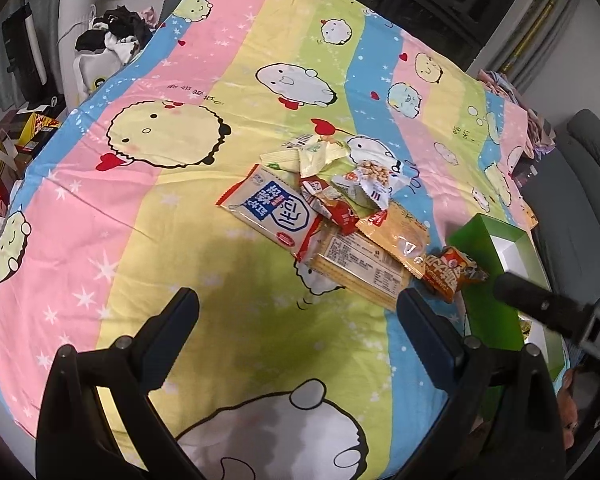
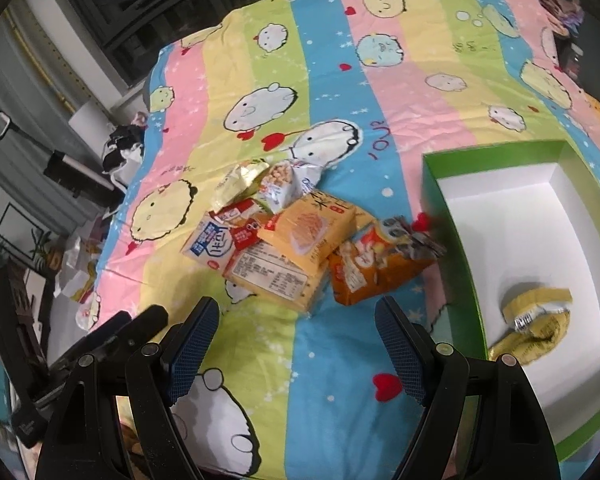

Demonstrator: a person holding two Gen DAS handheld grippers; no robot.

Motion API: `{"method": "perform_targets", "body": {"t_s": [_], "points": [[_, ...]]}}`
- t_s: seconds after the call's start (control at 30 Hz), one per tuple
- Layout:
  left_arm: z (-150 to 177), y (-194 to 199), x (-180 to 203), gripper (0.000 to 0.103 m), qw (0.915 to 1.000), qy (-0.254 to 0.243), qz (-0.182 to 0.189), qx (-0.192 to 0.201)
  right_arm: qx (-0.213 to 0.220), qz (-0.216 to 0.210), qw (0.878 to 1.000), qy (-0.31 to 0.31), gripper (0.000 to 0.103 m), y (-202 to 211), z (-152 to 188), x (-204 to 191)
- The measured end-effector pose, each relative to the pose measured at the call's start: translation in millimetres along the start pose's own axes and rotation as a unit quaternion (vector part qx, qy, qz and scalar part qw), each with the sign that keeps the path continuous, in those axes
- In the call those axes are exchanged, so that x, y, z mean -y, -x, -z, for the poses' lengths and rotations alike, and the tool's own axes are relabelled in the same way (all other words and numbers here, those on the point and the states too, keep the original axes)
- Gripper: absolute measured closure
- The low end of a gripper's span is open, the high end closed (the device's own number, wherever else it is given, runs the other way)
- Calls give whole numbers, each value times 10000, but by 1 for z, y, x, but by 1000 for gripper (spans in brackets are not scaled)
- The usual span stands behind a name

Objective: Organize snacks
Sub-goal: 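Move the right tool back to the pile toward a pale cracker packet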

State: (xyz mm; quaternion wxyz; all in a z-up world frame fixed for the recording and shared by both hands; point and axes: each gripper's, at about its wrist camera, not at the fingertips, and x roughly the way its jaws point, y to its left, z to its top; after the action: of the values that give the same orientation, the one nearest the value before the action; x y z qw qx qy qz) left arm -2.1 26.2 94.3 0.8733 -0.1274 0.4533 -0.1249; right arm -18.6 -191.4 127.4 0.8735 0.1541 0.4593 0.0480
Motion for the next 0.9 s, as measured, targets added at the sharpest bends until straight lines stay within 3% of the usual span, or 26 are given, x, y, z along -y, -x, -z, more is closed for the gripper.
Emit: {"method": "perform_targets", "body": {"t_s": [0.2, 0.5, 0.67, 0.73, 0.87, 0.9], "points": [[-15, -9, -8, 3, 9999, 80, 13, -64, -125, -185, 9997, 77, 22, -16, -40, -10], [-30, -30, -23, 5, 9998, 81, -51, -157, -648, -273, 9973, 214, 22, -86, -97, -49], [-29, -40, -41, 5, 9996, 232, 79, -134, -1078, -396, 9934, -2, 35, -142, -114, -69], [-30, -42, -45, 5, 9994, 277, 153, -147, -1202, -274, 9923, -79, 43, -165, -117, -76], [-31, -43, -50, 5, 9990, 377, 208, -125, -1330, -96, 9909, -175, 46, -195, -119, -79], [-32, -43, -52, 5, 9989, 399, 211, -132, -1352, 28, 9906, -190, 54, -203, -119, -79]]}}
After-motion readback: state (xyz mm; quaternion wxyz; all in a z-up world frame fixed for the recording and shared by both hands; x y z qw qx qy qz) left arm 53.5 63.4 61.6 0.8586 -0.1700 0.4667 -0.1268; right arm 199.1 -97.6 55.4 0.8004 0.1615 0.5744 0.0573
